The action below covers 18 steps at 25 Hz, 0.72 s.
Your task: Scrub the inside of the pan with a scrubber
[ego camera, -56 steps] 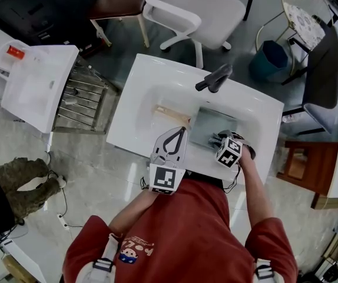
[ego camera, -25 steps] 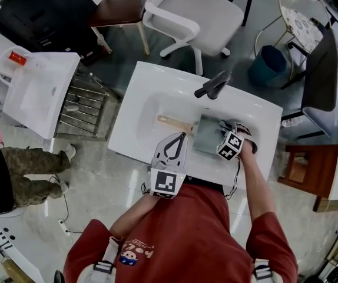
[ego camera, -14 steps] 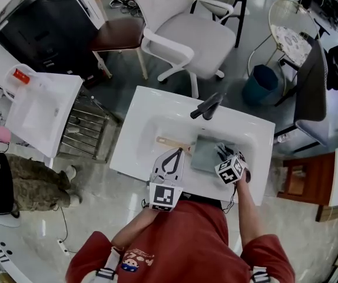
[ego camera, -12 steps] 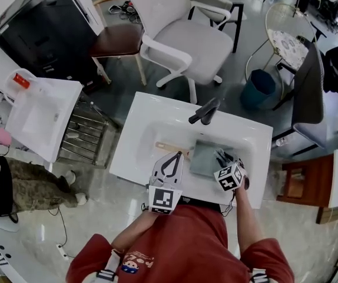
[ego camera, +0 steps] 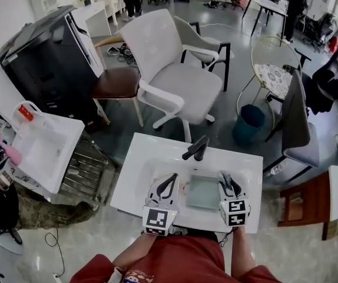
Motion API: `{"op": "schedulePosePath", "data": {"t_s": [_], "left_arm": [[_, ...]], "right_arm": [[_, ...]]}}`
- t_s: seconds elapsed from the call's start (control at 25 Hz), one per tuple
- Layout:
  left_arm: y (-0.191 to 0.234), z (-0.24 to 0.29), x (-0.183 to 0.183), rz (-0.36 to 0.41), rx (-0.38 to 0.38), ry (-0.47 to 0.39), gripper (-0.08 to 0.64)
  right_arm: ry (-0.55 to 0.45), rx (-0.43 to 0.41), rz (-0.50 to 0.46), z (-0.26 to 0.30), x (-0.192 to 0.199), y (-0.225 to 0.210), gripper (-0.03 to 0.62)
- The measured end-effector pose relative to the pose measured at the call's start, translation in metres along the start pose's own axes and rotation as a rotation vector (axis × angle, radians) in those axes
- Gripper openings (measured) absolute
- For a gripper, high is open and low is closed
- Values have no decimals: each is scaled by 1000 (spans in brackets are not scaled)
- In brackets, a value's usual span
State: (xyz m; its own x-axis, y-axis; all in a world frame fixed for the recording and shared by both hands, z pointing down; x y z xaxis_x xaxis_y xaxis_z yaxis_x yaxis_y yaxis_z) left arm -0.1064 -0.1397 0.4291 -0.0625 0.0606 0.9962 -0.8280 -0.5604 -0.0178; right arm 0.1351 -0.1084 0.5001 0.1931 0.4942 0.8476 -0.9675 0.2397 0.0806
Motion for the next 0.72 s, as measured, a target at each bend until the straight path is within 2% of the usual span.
{"op": "schedulePosePath", "data": {"t_s": [0.2,0.4,0.56,0.72], "left_arm": [[7,4,-33,-6,11,-43,12],[13,12,-65,-4,21,-109,12],[19,19,-86,18,8,-118,12],[25,18,-105,26,-4,-150,12]], "right_arm": [[-186,79,23,-28,-52,-19,169],[-320,149,-32,-49,-100,-33,172],[-430,186,14,-70,-130,-39,175],[-538,261,21,-92,-148,-36,178]]}}
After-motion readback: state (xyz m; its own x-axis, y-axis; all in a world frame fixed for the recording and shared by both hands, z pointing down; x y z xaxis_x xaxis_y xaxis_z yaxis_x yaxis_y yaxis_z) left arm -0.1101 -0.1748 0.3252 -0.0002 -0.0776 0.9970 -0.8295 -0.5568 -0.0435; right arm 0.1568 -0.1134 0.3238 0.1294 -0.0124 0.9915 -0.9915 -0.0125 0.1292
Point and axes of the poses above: the fingertips, and each gripper's own axes: z forward along the fingers, y to its left, x out of its underside, the point moved 7 cm from there along -z, backward along the fingers, and after that the axes turned 3 degrees about -x, right-handed, at the moved point
